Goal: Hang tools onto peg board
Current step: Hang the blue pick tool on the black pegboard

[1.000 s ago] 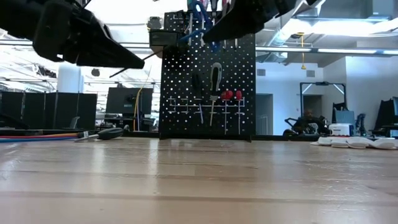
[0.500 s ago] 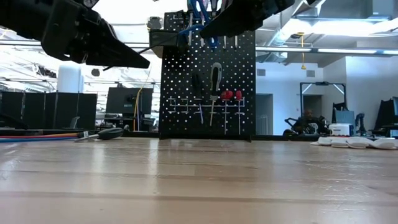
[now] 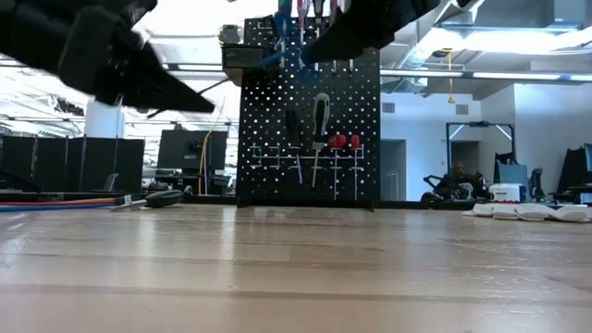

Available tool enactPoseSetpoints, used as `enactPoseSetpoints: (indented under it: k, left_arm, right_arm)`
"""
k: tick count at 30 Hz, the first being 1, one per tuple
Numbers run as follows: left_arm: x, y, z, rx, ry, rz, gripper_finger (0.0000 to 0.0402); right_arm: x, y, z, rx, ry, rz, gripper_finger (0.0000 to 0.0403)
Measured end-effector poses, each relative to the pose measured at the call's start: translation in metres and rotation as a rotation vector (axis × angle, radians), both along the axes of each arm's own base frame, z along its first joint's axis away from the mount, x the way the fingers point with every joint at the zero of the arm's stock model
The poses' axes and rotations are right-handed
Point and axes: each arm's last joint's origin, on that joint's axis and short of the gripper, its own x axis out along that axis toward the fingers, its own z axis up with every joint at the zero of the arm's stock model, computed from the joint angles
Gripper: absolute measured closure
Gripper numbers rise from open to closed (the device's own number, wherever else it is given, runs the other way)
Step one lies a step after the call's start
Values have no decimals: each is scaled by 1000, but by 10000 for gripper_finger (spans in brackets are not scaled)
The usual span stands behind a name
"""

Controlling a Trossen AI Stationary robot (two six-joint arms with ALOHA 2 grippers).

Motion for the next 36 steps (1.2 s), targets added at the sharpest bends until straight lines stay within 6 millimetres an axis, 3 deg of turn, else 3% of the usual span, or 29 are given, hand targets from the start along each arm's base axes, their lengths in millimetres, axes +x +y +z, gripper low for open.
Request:
enactPoseSetpoints:
  k: [4,8,14,19,24,30,36]
  left_arm:
    - [-15,5,-8,-54,-98,15,401]
    - [-31,10,-7,-72,-213,-13,401]
    - [-38,14,-2,-44,-277,-57,401]
    - [-38,13,6,-17,-318,-77,401]
    - [-38,13,10,0,-348,-100,401]
    - [-36,11,12,2,-349,-104,402]
    - [-36,11,12,3,-347,-105,401]
  right_arm:
    - [-8,-13,3,-15,50,-28,253]
    - [-12,-24,-17,7,-18,-72,229]
    - [-14,-29,-42,124,-433,-116,234]
    - [-7,-22,-45,230,-656,-99,238]
    - [8,-9,-52,242,-677,-14,227]
    - [25,-3,-44,225,-722,6,229]
    - [29,-2,-33,219,-767,13,246]
